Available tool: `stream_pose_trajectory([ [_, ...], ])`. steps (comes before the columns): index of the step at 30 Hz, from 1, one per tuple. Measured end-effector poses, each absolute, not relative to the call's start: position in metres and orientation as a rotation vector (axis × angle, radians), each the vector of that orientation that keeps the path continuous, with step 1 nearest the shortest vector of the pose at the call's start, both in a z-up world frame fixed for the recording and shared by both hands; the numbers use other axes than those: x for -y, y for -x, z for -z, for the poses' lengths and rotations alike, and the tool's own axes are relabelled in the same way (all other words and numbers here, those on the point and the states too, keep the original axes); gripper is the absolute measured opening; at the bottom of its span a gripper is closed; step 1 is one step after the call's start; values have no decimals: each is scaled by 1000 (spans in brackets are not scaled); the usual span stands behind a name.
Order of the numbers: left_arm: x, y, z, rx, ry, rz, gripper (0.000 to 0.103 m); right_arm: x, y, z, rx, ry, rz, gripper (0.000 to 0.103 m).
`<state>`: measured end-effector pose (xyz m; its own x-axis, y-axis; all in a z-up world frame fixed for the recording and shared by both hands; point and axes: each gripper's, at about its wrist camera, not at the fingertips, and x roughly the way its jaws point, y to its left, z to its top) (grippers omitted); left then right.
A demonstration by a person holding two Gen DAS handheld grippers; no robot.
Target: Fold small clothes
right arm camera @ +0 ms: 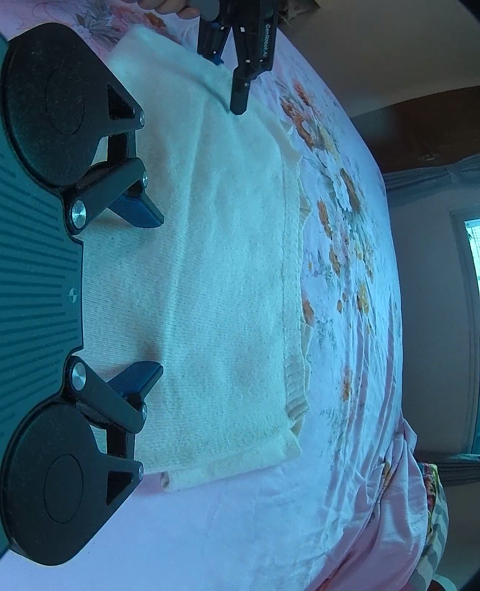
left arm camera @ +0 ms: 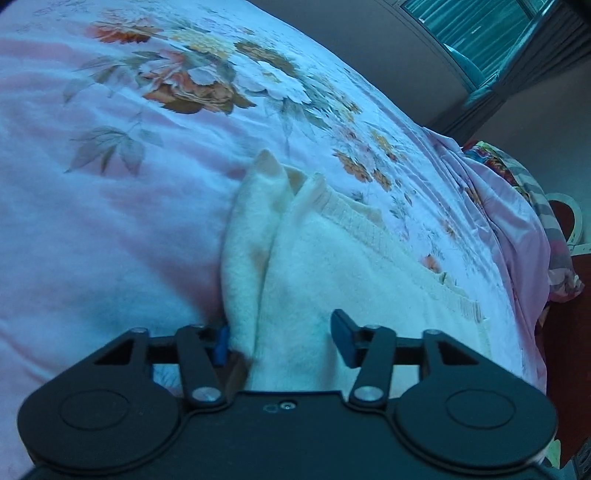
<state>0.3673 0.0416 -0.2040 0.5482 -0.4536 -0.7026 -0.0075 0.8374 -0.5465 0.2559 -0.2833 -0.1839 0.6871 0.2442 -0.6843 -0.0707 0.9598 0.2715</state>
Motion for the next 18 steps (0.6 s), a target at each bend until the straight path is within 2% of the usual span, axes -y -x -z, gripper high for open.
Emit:
stream_pose_trajectory([
  [1,-40,-370,205,-964,539,289,47,284,-257,184,-794,-236,-178,79],
  [3,-39,-373,205,-965,550,294,32,285,-260,182,-789,-242,-176,79],
  [5,-42,-371,204,-952,606,304,25,287,-263,179,-777,-241,-171,79],
  [9,-45,-371,214,-959,605,290,24,291,-270,177,-769,-253,-161,79],
  [14,-32,-375,204,-959,512,281,30,293,-284,176,-763,-229,-148,79],
  [18,-27,-372,198,-949,466,256,23,304,-303,174,-750,-252,-67,79],
])
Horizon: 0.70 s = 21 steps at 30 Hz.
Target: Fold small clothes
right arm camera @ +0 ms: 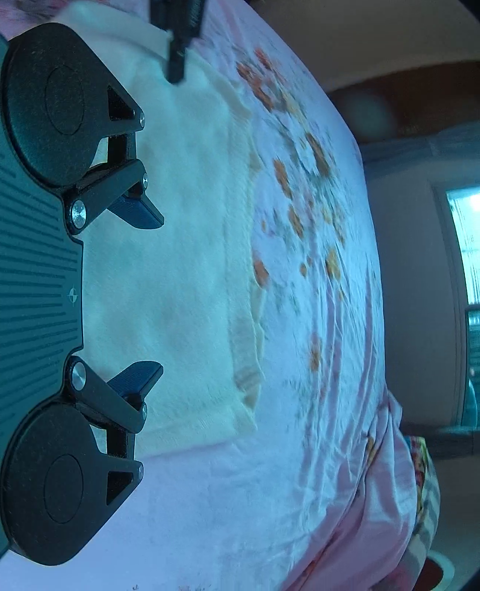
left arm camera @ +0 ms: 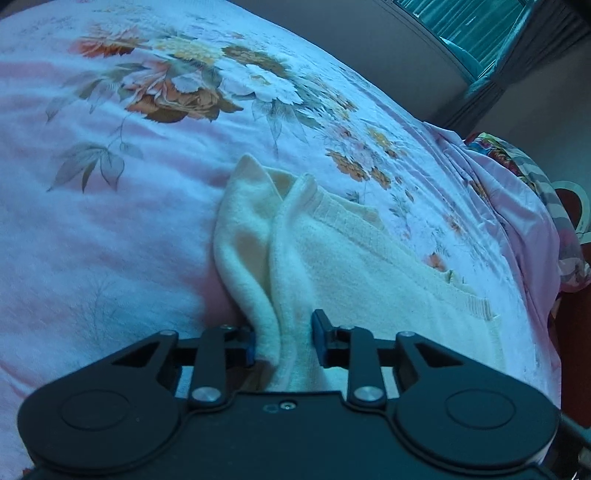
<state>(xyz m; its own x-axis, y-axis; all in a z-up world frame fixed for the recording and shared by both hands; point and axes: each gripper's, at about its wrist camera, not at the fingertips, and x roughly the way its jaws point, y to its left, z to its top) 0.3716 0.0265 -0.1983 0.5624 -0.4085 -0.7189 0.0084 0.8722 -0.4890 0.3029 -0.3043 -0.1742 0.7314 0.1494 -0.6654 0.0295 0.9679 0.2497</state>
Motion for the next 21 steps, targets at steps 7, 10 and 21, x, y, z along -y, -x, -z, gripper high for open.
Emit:
stream_pose_trajectory([
  [7,5,-358,154,-851,340,332,11,298,-318,204,-846,-150,-54,78],
  [10,40,-351,133,-820,277,401,11,311,-310,197,-807,-242,-64,79],
  [21,176,-337,156,-974,223,567,11,370,-268,169,-771,-443,-144,79],
])
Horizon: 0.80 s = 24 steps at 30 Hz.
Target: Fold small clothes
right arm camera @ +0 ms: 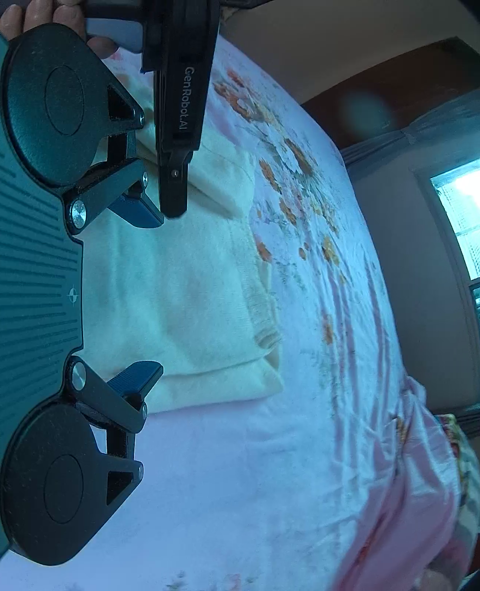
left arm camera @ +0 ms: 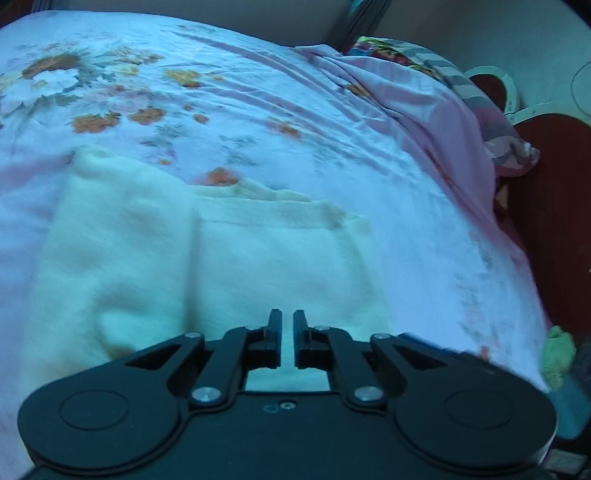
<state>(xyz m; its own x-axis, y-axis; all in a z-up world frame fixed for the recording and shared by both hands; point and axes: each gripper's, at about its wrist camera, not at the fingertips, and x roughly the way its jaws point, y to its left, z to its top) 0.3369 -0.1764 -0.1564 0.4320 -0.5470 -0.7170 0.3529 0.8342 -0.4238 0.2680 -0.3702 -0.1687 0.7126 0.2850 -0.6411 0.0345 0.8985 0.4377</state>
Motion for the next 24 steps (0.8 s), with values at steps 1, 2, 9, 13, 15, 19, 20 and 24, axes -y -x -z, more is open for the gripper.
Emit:
stream_pose_trajectory([
  [1,174,-332,147,-942,208,565,14,374,-265,169,-771,-468,-159,79],
  [2,168,-328,138,-914,206,561,19,377,-262,169,-770,-493,-175,79],
  [9,97,-326,112,-842,96,334,23,354,-275,165,-787,-629,-296,79],
  [13,60,-321,130,-879,81,239,23,325,-293,166,-819,-702,-373,79],
  [15,54,-314,145,-909,84,245,23,313,-303,169,-841,-736,-400,78],
  [19,58,-297,167,-928,44,270,23,296,-326,185,-902,-839,-429,78],
  [20,58,-294,169,-924,39,273,23,295,-330,188,-900,-860,-428,78],
  [24,55,-291,169,-912,38,282,23,287,-345,191,-913,-881,-449,19],
])
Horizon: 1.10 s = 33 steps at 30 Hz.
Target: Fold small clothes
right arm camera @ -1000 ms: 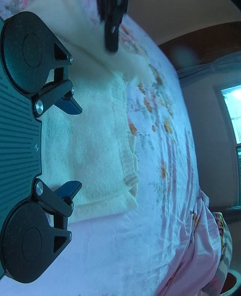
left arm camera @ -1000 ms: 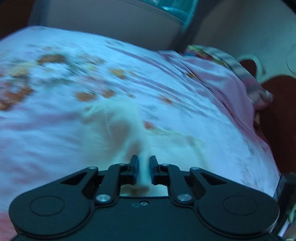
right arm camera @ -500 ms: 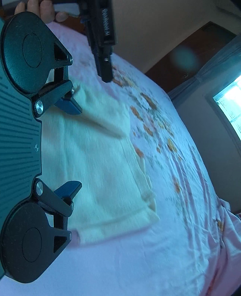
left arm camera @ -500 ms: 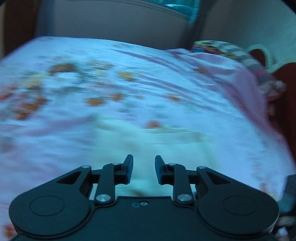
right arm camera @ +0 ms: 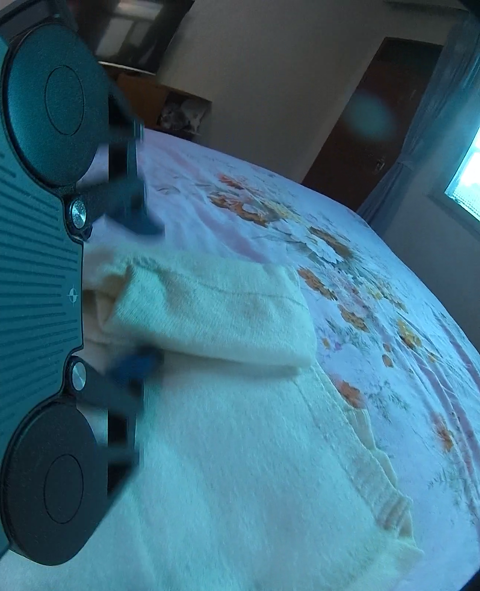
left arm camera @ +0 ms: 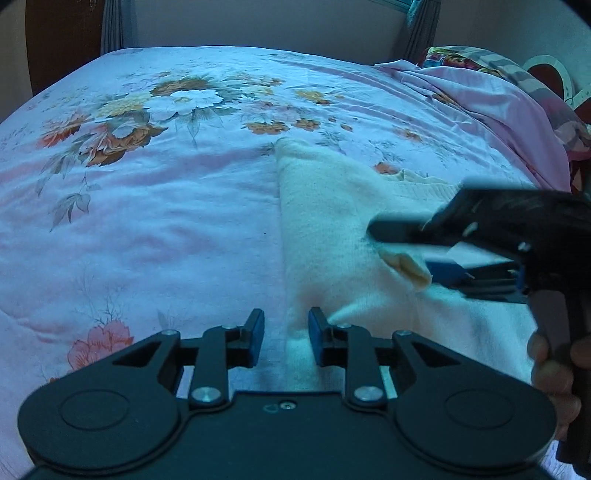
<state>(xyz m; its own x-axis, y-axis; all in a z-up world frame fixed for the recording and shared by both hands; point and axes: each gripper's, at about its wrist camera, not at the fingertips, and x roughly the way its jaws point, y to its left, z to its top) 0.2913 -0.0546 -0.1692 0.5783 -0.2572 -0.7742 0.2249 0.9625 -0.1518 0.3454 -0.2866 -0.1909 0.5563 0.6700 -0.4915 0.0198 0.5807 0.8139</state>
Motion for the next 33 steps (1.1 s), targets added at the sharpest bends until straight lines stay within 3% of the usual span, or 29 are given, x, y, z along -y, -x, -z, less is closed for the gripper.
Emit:
stream_pose_trajectory([
  [8,53,-295,170,-912,57,287,23,270,-364,195,-928,-823,-439,19],
  [9,54,-296,168,-910,58,288,23,269,-362,192,-918,-807,-435,10],
  [22,138,-304,150,-918,161,500,27,341,-311,116,-705,-383,-318,8],
  [25,161,-293,165,-931,115,513,29,356,-306,132,-760,-280,-266,8],
  [29,170,-283,168,-910,28,518,31,376,-303,181,-887,-410,-236,8],
  [31,167,-280,164,-910,16,527,32,398,-301,187,-866,-618,-266,20],
  [32,164,-281,163,-913,23,526,33,408,-303,189,-850,-705,-285,38],
  [33,161,-282,163,-919,30,524,33,413,-306,190,-838,-743,-287,44],
])
